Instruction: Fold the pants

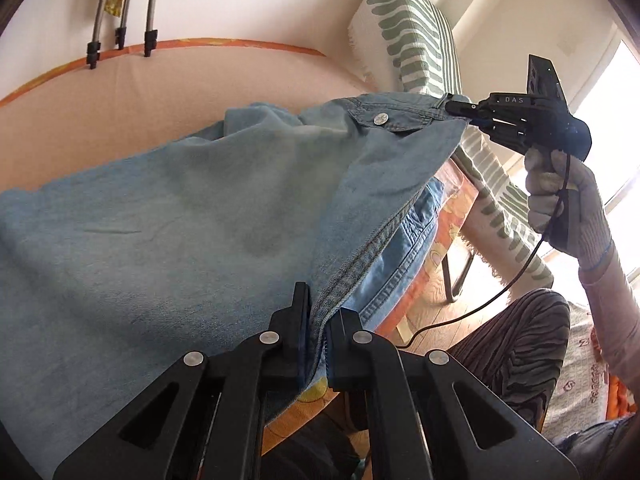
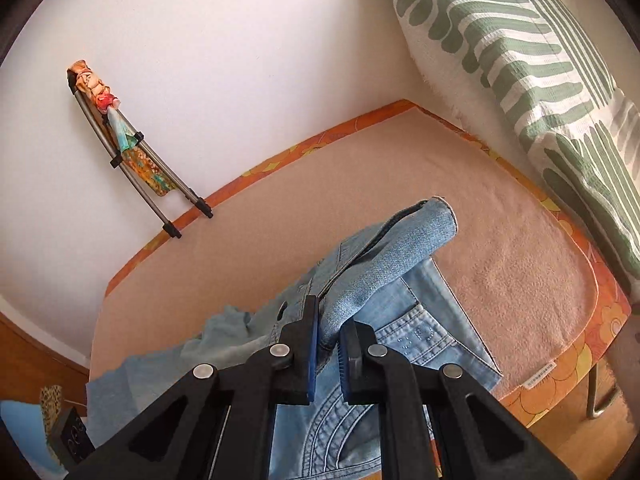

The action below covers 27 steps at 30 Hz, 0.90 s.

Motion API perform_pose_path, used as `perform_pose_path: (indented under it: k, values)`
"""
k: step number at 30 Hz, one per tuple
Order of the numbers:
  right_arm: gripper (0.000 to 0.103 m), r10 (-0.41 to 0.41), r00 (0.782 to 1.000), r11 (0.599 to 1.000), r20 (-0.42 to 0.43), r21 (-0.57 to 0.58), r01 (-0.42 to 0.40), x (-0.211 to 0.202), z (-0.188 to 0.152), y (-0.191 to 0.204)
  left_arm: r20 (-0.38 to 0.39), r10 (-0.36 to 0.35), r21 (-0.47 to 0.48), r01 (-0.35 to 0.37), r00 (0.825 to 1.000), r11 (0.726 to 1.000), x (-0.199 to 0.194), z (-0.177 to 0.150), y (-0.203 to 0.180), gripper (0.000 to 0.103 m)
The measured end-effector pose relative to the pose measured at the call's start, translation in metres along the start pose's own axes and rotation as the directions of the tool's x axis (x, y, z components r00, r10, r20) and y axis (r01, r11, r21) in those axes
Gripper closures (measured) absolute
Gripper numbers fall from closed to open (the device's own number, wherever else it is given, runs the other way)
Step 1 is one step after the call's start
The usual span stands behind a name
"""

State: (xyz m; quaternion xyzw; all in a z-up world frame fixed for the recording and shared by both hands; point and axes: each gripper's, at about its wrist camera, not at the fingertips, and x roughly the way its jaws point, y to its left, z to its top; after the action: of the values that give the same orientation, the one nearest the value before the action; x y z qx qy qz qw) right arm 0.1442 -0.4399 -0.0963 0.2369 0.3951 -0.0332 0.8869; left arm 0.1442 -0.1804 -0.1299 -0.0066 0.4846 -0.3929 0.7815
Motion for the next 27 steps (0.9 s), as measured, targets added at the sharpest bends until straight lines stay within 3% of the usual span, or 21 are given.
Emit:
perform_pose_path:
  k: [5,9,11,13,14,15,17,19,26,27]
  values:
    - [0.097,0.011,0.996,0.99,-0.086,0.14,0.001,0.021,-0.044,-0.063,-0.041,0.008,0.011,-0.008,0.999,1.0,0.011,-0.009,0.0,0.098]
    - [0.096,0.027,0.991,0.988,-0.128,0.156,-0.007,0.038,-0.06,-0.081,-0.045,0.036,0.053,-0.034,0.998,0.998,0.013,-0.014,-0.007,0.098]
    - [0.088,0.037,0.991,0.988,-0.129,0.153,-0.017,0.038,-0.057,-0.081,-0.052,0.034,0.048,-0.032,0.998,0.998,0.015,-0.015,-0.005,0.098]
    - [0.061,0.046,0.992,0.983,-0.115,0.184,-0.024,0.034,-0.051,-0.086,-0.058,0.029,0.038,-0.027,0.998,0.999,0.017,-0.016,-0.003,0.098]
    - [0.058,0.044,0.994,0.979,-0.098,0.204,-0.023,0.031,-0.048,-0.09,-0.06,0.03,0.038,-0.028,0.998,0.999,0.017,-0.017,-0.003,0.098]
    - [0.059,0.045,0.995,0.975,-0.085,0.219,-0.026,0.03,-0.045,-0.093,-0.061,0.033,0.042,-0.03,0.998,0.999,0.018,-0.019,-0.005,0.098]
    - [0.075,0.053,0.996,0.972,-0.075,0.234,-0.034,0.029,-0.042,-0.098,-0.061,0.036,0.051,-0.033,0.997,0.998,0.02,-0.019,-0.007,0.098]
    - [0.099,0.028,0.996,0.977,-0.081,0.215,-0.01,0.029,-0.043,-0.099,-0.066,0.033,0.053,-0.029,0.997,0.998,0.02,-0.021,-0.007,0.098]
    - [0.1,-0.134,0.985,0.983,-0.113,0.107,0.146,0.036,-0.058,-0.095,-0.088,0.016,0.037,-0.013,0.996,0.999,0.025,-0.022,-0.007,0.097]
    - [0.098,-0.169,0.98,0.981,-0.109,0.08,0.179,0.034,-0.058,-0.09,-0.09,0.018,0.03,-0.015,0.996,0.999,0.024,-0.022,-0.006,0.092]
